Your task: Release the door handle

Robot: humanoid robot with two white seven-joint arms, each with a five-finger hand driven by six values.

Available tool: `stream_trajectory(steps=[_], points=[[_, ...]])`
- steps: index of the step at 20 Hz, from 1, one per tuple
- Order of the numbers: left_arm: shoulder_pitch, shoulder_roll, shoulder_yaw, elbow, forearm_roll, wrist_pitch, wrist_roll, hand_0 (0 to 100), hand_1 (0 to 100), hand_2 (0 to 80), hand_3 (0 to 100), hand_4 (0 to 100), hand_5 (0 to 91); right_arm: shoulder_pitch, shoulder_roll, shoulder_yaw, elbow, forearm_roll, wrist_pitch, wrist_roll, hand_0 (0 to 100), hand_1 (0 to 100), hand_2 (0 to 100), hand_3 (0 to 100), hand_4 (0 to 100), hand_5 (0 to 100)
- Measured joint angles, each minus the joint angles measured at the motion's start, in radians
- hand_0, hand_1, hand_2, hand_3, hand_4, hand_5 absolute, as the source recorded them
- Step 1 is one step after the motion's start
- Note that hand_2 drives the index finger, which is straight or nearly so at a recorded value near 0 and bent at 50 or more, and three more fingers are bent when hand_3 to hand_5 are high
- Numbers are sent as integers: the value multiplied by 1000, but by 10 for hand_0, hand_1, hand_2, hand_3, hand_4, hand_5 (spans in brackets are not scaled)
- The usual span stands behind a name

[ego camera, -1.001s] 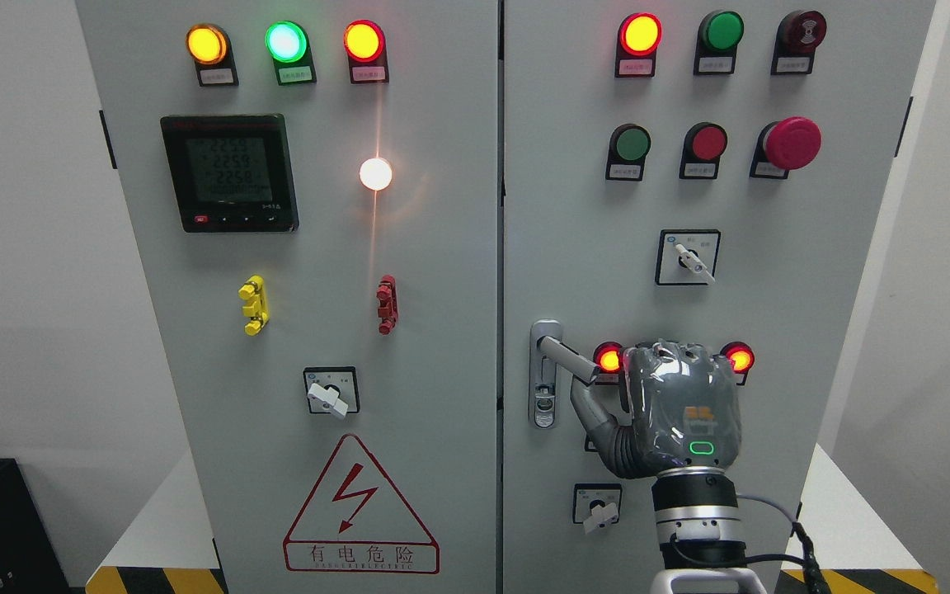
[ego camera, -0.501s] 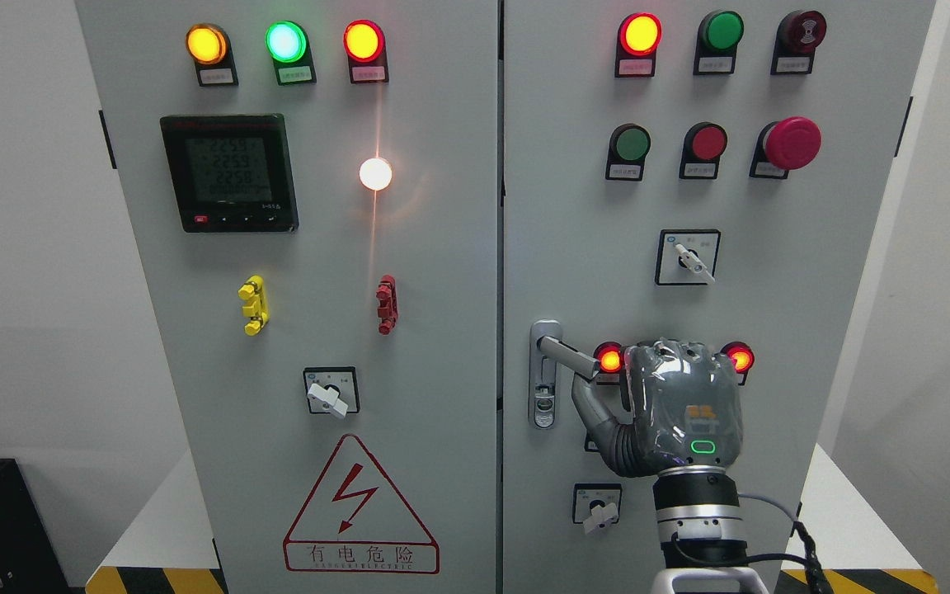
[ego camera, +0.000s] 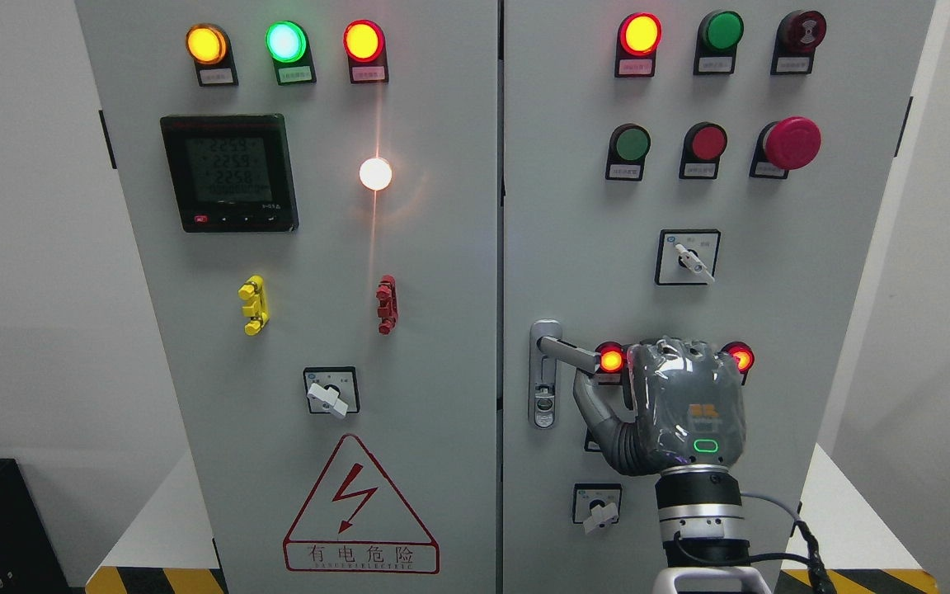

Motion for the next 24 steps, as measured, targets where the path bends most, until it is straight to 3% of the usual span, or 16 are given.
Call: stream_trajectory(steps=[24], points=[[0, 0, 0, 0, 0, 0, 0, 120, 556, 0, 0, 0, 0, -7, 0, -3, -3, -1, 0, -2, 535, 261, 974, 1000, 1000, 1000]])
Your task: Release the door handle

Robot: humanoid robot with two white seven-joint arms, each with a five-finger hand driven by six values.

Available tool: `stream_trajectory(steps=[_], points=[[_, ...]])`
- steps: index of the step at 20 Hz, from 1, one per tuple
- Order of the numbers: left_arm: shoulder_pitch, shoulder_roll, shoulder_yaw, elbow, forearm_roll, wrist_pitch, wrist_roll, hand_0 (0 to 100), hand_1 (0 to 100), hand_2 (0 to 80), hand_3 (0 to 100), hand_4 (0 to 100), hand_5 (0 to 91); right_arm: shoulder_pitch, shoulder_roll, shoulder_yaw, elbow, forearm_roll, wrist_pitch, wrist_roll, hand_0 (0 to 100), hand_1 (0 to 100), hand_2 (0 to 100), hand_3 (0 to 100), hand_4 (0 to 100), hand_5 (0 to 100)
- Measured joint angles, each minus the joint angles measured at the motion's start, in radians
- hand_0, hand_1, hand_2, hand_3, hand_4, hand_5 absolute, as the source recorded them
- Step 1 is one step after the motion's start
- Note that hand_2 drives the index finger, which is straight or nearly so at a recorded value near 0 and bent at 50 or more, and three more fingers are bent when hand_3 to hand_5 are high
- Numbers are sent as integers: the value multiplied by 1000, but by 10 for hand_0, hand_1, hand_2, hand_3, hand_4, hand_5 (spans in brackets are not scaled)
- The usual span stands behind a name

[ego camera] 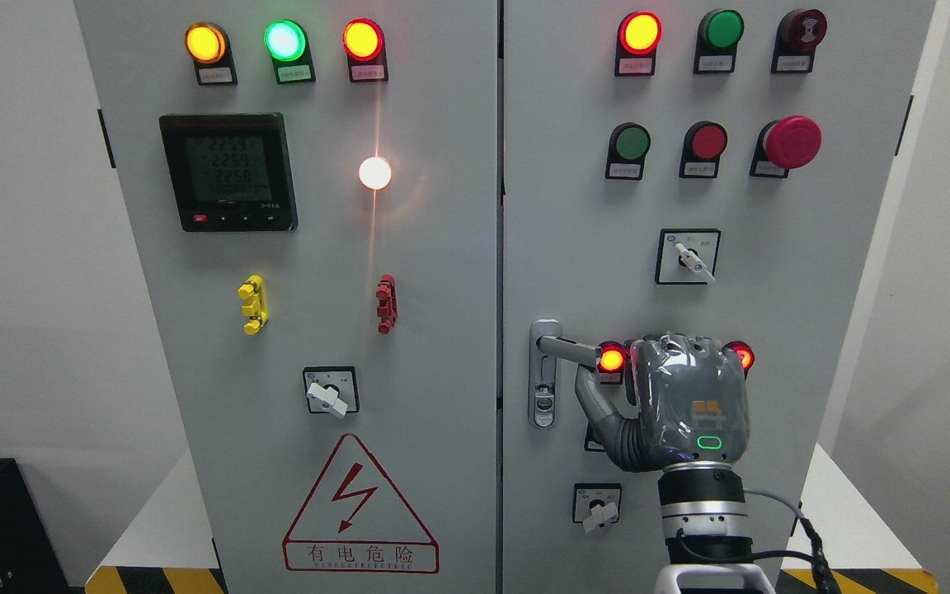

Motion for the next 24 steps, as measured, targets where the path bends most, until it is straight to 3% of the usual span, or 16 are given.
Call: stream_trajectory(steps=[24], points=[[0, 0, 0, 0, 0, 0, 0, 120, 556, 0, 0, 0, 0, 42, -3, 5, -25, -3, -10, -19, 511, 240, 970, 1000, 1000, 1000]])
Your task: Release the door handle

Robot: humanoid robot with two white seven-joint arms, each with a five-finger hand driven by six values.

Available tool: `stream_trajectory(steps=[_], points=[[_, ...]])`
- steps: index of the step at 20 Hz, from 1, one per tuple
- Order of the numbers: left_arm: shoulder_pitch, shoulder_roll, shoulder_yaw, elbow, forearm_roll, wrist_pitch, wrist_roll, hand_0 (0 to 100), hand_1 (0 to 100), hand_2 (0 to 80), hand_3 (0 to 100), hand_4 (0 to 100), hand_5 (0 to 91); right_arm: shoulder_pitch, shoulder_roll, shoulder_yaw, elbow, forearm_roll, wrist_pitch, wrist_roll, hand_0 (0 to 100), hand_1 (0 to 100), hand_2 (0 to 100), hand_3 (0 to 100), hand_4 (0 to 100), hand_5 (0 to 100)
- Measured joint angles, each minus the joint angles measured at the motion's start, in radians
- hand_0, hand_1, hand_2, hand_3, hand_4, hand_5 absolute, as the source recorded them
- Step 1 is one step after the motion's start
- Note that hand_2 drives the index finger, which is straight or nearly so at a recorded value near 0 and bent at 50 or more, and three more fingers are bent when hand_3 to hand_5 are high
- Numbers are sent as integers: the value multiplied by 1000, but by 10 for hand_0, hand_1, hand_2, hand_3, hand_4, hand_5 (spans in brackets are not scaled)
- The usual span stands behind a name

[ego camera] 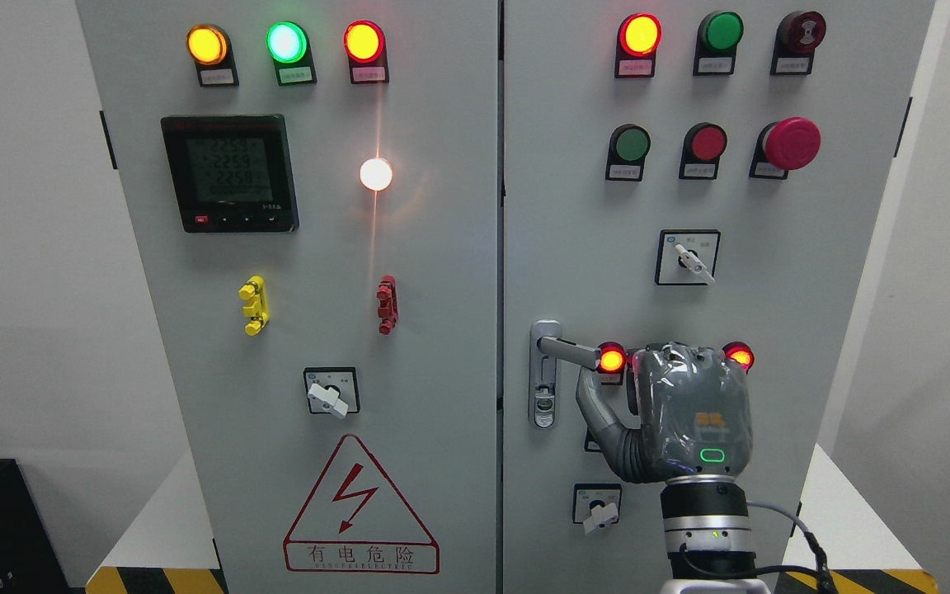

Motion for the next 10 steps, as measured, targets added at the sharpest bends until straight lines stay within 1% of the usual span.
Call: stream_trajectory(steps=[10], points=[[0, 0, 0, 0, 0, 0, 0, 120, 556, 0, 0, 0, 0, 33, -3, 2, -12, -1, 0, 8, 492, 243, 957, 1000, 1000, 1000]])
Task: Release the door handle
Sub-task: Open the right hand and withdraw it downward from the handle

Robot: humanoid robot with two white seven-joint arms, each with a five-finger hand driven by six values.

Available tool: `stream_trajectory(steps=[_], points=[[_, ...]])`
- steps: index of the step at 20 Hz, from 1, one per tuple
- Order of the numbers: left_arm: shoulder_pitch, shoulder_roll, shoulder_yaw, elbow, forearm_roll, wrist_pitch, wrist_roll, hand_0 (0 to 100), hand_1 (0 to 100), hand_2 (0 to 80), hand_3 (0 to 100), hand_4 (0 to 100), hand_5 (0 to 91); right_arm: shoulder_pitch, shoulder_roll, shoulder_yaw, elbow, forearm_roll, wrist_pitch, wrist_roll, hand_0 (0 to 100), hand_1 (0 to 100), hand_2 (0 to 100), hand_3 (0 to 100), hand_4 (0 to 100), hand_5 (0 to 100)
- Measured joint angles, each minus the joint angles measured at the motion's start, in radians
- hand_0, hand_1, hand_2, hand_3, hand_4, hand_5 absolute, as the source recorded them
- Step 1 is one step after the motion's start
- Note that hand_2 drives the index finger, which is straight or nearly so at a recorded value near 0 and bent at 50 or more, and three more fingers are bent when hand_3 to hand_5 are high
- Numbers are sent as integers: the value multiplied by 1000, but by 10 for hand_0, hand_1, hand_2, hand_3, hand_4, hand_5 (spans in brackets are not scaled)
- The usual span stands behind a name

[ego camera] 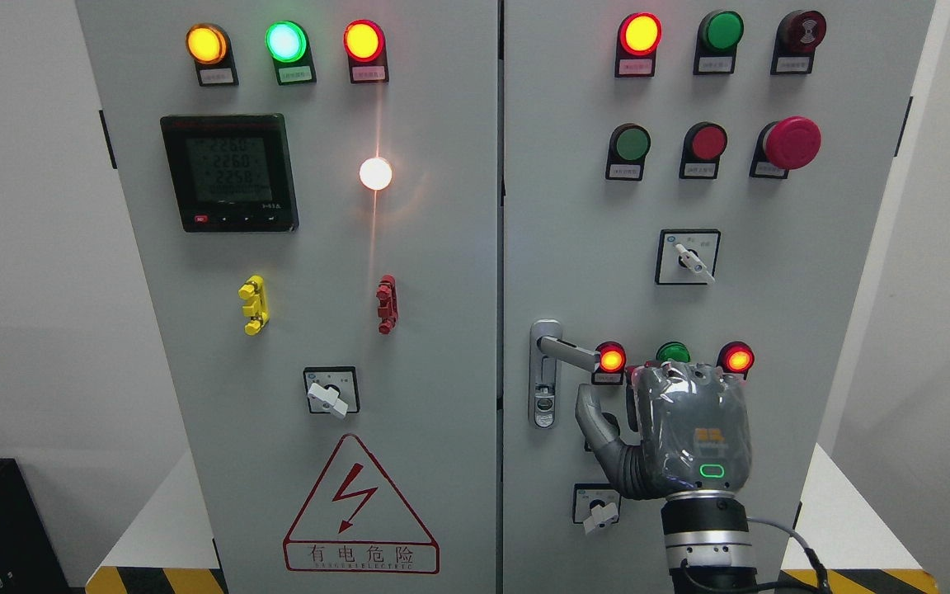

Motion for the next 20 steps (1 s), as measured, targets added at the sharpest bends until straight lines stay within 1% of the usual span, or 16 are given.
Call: stream_trajectory(steps=[3, 4, 6, 7, 8, 9, 10, 11, 13, 14, 16, 17, 18, 19, 20], points=[[0, 0, 0, 0, 0, 0, 0, 120, 556, 0, 0, 0, 0, 21, -1, 0, -9, 0, -8, 1, 487, 244, 910, 1000, 1000, 1000], [0, 0, 0, 0, 0, 0, 0, 120, 556, 0, 0, 0, 0, 30, -1, 1, -13, 0, -13, 1, 484, 244, 872, 1000, 990, 1000], [0, 0, 0, 0, 0, 0, 0, 120, 556, 0, 0, 0, 0, 51, -2, 0, -23, 0, -20, 2, 481, 243, 842, 1000, 974, 1000], [0, 0, 0, 0, 0, 0, 0, 120, 556, 0, 0, 0, 0, 63, -2, 0, -29, -1, -29, 4, 479, 242, 800, 1000, 954, 976], [0, 0, 0, 0, 0, 0, 0, 120, 556, 0, 0, 0, 0, 74, -3, -1, -35, -1, -39, 4, 478, 242, 786, 1000, 945, 962], [0, 0, 0, 0, 0, 0, 0, 120, 556, 0, 0, 0, 0, 86, -3, -2, -41, -1, -53, -6, 477, 241, 759, 1000, 932, 950], [0, 0, 0, 0, 0, 0, 0, 120, 556, 0, 0, 0, 0, 98, -3, -5, -47, -1, -72, -18, 475, 241, 720, 1000, 903, 916], [0, 0, 0, 0, 0, 0, 0, 120, 556, 0, 0, 0, 0, 110, -3, -8, -54, -1, -90, -28, 475, 241, 706, 1000, 891, 905], [0, 0, 0, 0, 0, 0, 0, 120, 556, 0, 0, 0, 0, 137, -4, -17, -70, -2, -136, -43, 471, 238, 653, 921, 864, 838], [0, 0, 0, 0, 0, 0, 0, 120, 556, 0, 0, 0, 0, 152, -4, -25, -79, -2, -156, -49, 470, 238, 635, 900, 840, 815], [0, 0, 0, 0, 0, 0, 0, 120, 556, 0, 0, 0, 0, 174, -4, -42, -93, -3, -209, -56, 462, 236, 567, 836, 758, 726], [0, 0, 0, 0, 0, 0, 0, 120, 556, 0, 0, 0, 0, 184, -4, -53, -100, -4, -233, -61, 461, 236, 555, 823, 749, 716], [0, 0, 0, 0, 0, 0, 0, 120, 556, 0, 0, 0, 0, 193, -4, -66, -108, -6, -260, -67, 459, 235, 513, 753, 685, 641], [0, 0, 0, 0, 0, 0, 0, 120, 556, 0, 0, 0, 0, 200, -3, -78, -114, -12, -282, -71, 458, 234, 504, 750, 680, 633], [0, 0, 0, 0, 0, 0, 0, 120, 556, 0, 0, 0, 0, 208, -3, -91, -121, -20, -306, -76, 456, 232, 464, 692, 641, 592]])
